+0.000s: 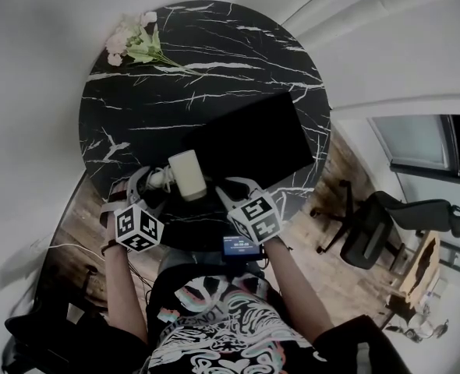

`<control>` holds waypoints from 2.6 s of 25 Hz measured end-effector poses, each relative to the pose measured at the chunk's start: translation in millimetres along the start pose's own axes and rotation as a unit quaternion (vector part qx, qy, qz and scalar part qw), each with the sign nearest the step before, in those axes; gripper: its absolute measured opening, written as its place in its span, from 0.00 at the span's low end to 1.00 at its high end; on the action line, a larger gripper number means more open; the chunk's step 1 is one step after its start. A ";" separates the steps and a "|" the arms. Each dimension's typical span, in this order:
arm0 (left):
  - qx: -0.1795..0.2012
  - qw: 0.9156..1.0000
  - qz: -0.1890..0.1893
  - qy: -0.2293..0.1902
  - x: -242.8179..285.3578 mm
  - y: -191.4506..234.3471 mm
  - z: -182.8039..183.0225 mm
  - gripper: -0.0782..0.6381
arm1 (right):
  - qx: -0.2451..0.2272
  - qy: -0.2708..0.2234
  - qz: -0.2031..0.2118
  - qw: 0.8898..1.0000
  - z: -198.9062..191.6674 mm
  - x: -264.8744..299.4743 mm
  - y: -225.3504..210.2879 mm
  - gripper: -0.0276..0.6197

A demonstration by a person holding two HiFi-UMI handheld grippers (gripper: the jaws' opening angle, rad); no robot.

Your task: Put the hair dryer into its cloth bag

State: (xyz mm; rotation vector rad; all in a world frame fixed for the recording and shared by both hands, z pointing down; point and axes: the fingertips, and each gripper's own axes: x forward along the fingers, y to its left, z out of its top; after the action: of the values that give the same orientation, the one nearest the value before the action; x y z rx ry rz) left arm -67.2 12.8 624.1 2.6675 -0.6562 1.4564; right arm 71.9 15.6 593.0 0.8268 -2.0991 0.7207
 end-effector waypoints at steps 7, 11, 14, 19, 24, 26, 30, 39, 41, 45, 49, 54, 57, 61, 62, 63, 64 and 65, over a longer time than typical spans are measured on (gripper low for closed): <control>0.002 1.000 0.003 -0.008 2.3 0.4 0.8 0.60 | 0.008 -0.005 0.000 1.000 -1.2 -1.9 -1.7 0.11; 0.003 1.000 0.000 -0.011 2.0 0.4 1.2 0.60 | 0.009 -0.010 0.002 1.000 0.9 -2.9 -1.1 0.11; 0.002 1.000 -0.001 -0.013 2.7 0.8 0.9 0.60 | 0.011 -0.009 0.001 1.000 0.5 -2.4 -1.5 0.11; 0.001 1.000 -0.003 -0.015 2.8 0.7 1.2 0.60 | 0.015 -0.011 0.002 1.000 1.3 -2.3 -2.3 0.11; 0.000 1.000 -0.002 -0.016 1.5 1.0 0.7 0.61 | 0.019 -0.016 0.003 1.000 3.5 -3.5 -2.7 0.11; 0.000 1.000 -0.001 -0.017 2.8 0.9 1.6 0.61 | 0.020 -0.021 0.005 1.000 4.4 -5.2 -3.3 0.11; 0.001 1.000 -0.003 -0.021 4.0 0.6 2.9 0.61 | 0.030 -0.019 0.008 0.999 2.3 -6.9 -3.6 0.11; 0.000 1.000 -0.003 -0.025 2.0 1.2 1.7 0.61 | -0.048 0.053 0.019 0.997 -9.4 1.8 12.2 0.24; 0.001 1.000 -0.001 -0.026 2.3 2.2 1.9 0.61 | -0.112 0.094 0.014 0.989 -16.3 4.7 18.4 0.27; 0.001 1.000 0.000 -0.027 2.6 1.6 1.2 0.61 | -0.175 0.144 -0.006 0.974 -28.7 13.8 21.2 0.28; 0.001 1.000 -0.003 -0.028 3.1 0.9 1.3 0.61 | -0.216 0.163 -0.030 0.962 -32.9 19.6 17.7 0.27; -0.001 1.000 -0.002 -0.029 2.9 1.1 1.4 0.61 | -0.188 0.152 -0.028 0.970 -28.9 18.9 13.6 0.08; -0.001 1.000 -0.003 -0.030 3.2 1.3 1.1 0.61 | -0.153 0.130 -0.028 0.979 -22.9 13.6 10.7 0.07; -0.001 0.999 -0.004 -0.032 2.5 1.2 1.1 0.61 | -0.150 0.118 -0.029 0.981 -19.1 12.7 9.7 0.08; -0.001 0.999 -0.005 -0.032 2.3 1.5 1.1 0.61 | -0.151 0.119 -0.022 0.981 -18.7 14.5 11.4 0.08; -0.001 0.999 -0.005 -0.032 2.4 1.8 1.3 0.61 | -0.150 0.119 -0.014 0.981 -17.8 16.3 13.3 0.09; -0.001 0.999 -0.005 -0.033 2.6 2.0 1.4 0.61 | -0.148 0.119 -0.006 0.982 -17.0 18.4 15.5 0.16; -0.001 0.999 -0.005 -0.034 3.0 2.0 1.4 0.61 | -0.146 0.120 0.001 0.982 -16.6 20.9 17.4 0.23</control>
State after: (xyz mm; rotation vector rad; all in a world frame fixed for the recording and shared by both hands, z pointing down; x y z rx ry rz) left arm -65.5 9.7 625.4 2.7245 -0.6477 1.3679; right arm 55.6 31.7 615.2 0.5481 -1.9266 0.4713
